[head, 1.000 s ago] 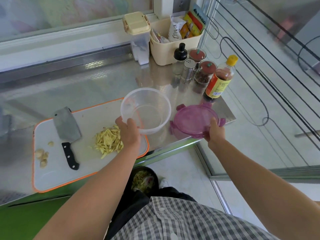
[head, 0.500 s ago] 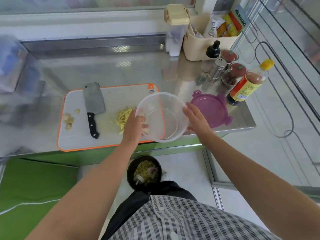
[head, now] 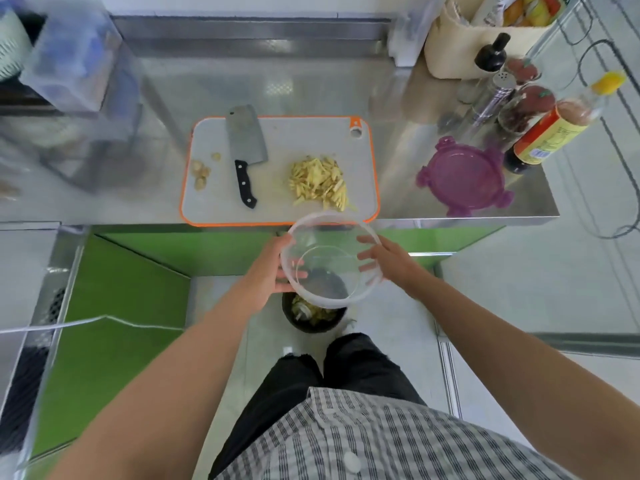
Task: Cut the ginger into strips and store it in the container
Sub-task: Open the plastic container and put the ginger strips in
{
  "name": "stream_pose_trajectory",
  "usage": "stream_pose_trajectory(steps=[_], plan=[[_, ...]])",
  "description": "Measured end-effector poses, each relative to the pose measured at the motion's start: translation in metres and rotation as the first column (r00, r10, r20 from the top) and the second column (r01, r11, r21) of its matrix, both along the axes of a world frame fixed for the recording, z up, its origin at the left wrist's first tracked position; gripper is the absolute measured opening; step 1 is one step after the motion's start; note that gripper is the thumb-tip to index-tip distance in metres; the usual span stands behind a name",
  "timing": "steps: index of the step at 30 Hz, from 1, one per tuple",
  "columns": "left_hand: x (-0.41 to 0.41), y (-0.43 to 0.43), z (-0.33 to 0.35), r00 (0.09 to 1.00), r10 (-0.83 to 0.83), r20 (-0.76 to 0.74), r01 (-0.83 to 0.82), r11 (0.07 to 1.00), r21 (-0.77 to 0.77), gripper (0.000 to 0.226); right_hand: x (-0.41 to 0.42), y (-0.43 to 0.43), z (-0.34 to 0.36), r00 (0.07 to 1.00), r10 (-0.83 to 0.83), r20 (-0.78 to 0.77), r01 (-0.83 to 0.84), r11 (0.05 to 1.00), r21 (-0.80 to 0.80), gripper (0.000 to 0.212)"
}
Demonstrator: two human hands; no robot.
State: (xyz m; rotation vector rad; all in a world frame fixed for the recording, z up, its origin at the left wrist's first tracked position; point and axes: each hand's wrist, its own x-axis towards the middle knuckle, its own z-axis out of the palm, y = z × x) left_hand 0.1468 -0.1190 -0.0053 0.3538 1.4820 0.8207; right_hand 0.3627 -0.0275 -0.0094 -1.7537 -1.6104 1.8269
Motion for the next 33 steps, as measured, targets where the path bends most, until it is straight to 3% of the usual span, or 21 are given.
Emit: stream_pose_trajectory(steps=[3, 8, 13, 17, 24, 29, 33], plan=[[0.003, -0.016, -0.005, 0.995, 0.078, 0.058, -0.076, 0.996, -0.05, 0.042, -0.002, -0.005, -0.003, 0.996, 0.079, 0.034, -0.078, 0.997, -0.01, 0.037], [0.026, -0.033, -0.012, 0.98, 0.153, 0.125, -0.141, 0.985, -0.104, 0.039, 0.006, -0.001, -0.005, 0.967, 0.219, 0.13, -0.217, 0.976, -0.031, 0.035], [0.046, -0.041, -0.025, 0.967, 0.244, 0.067, -0.23, 0.958, -0.17, 0.044, 0.016, -0.007, -0.007, 0.956, 0.274, 0.107, -0.262, 0.958, -0.116, 0.03], [0.044, -0.032, -0.029, 0.959, 0.282, 0.016, -0.271, 0.935, -0.228, 0.041, 0.011, -0.006, -0.009, 0.947, 0.307, 0.095, -0.3, 0.95, -0.084, 0.016], [0.024, -0.011, -0.036, 0.977, 0.209, -0.041, -0.212, 0.938, -0.276, 0.037, -0.009, -0.002, -0.034, 0.953, 0.256, 0.163, -0.257, 0.966, -0.014, 0.043], [0.01, 0.002, -0.043, 0.983, 0.183, -0.026, -0.183, 0.944, -0.275, 0.031, -0.018, 0.01, -0.042, 0.941, 0.17, 0.292, -0.226, 0.959, 0.169, 0.046], [0.007, 0.009, -0.048, 0.99, 0.139, -0.035, -0.143, 0.947, -0.287, 0.026, -0.026, 0.023, -0.038, 0.96, 0.058, 0.274, -0.161, 0.914, 0.372, 0.023]])
